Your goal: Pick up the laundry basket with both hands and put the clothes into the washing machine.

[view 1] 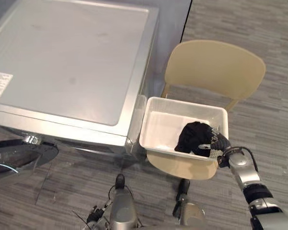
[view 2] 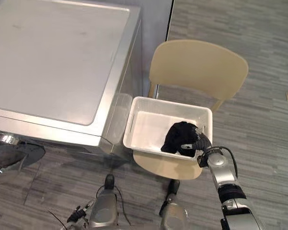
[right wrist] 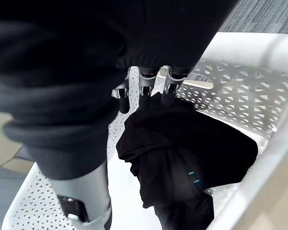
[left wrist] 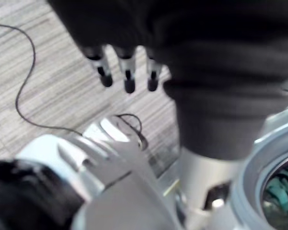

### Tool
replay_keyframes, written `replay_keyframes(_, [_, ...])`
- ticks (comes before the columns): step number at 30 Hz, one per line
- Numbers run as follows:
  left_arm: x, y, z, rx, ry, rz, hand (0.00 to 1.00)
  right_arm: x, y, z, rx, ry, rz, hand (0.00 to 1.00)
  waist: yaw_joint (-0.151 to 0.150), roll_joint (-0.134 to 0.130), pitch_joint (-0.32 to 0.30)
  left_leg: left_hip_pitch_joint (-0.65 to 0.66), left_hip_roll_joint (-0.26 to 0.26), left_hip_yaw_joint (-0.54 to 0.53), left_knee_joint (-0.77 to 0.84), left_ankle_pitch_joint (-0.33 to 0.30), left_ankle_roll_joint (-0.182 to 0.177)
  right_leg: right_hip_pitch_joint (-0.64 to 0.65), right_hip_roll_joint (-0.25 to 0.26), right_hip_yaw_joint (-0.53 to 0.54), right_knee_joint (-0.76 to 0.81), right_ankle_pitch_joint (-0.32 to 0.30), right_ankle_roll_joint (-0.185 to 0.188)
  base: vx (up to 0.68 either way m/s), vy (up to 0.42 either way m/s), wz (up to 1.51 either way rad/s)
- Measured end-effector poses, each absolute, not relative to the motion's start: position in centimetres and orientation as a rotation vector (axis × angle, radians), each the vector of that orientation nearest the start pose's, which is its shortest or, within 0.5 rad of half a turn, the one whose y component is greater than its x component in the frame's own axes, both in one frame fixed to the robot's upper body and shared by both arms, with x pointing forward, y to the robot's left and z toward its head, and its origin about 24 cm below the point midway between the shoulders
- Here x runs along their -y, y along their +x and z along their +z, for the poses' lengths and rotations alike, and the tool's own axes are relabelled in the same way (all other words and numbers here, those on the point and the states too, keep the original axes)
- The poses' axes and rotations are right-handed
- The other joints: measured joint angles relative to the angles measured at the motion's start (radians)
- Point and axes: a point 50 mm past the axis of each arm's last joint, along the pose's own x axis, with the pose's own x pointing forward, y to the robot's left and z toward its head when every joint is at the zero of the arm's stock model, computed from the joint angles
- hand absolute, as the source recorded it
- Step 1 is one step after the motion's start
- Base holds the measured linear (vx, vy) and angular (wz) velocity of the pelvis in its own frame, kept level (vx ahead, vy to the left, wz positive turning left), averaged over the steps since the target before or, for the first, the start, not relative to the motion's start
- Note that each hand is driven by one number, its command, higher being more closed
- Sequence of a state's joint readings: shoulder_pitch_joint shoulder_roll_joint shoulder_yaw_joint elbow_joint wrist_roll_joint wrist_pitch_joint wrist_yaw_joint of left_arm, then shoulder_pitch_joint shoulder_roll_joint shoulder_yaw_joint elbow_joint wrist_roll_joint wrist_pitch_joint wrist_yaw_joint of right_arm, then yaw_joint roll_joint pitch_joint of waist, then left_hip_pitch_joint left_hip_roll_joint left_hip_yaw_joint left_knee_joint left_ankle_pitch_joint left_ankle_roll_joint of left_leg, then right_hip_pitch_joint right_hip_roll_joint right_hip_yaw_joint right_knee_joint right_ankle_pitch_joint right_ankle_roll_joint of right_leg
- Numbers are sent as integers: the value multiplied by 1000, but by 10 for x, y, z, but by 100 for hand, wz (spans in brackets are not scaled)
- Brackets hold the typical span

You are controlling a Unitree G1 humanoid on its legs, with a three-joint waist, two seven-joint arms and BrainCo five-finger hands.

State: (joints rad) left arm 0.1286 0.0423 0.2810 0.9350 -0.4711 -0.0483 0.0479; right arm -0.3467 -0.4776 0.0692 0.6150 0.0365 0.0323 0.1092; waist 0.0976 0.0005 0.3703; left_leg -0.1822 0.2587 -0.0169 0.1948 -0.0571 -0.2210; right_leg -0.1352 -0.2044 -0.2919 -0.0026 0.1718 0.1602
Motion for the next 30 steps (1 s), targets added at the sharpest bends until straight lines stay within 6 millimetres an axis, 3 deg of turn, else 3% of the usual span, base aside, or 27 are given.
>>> replay_keyframes(6, [-217, 122, -144, -852, -470, 596, 0, 264, 340, 76, -185, -514, -16, 0, 6, -3, 75, -56, 1, 17, 54, -13, 7, -75, -5, 31, 55, -3, -3, -72, 9, -12])
replay_keyframes(10, [-218, 132, -139, -810, -462, 590, 0, 265, 348, 85, -174, -546, -37, 0, 24, -4, 76, -82, 0, 19, 69, -13, 8, -110, -8, 42, 77, -4, -6, -51, -6, -6])
replay_keyframes(15, [-214, 148, -133, -764, -477, 573, 0, 278, 359, 115, -125, -614, -106, 0, 27, -1, 98, -143, -14, -16, 83, -12, 9, -160, -23, 19, 111, -14, -11, -49, -5, 13])
replay_keyframes(19, [-214, 150, -132, -757, -488, 589, 0, 280, 361, 118, -133, -662, -107, 0, 28, -1, 104, -177, -33, -24, 86, -8, 15, -190, -43, 15, 124, -16, -10, -2, 28, 10])
replay_keyframes(25, [-214, 157, -127, -724, -503, 577, 0, 284, 359, 105, -205, -736, -95, 0, 32, -2, 105, -256, -37, -37, 108, -7, 15, -268, -50, 9, 154, -19, -7, 20, 15, 2])
replay_keyframes(30, [-210, 170, -122, -691, -525, 554, 0, 296, 357, 111, -211, -802, -111, 0, 28, 2, 107, -338, -49, -56, 134, -7, 16, -336, -61, 0, 172, -19, -7, 2, 13, 5])
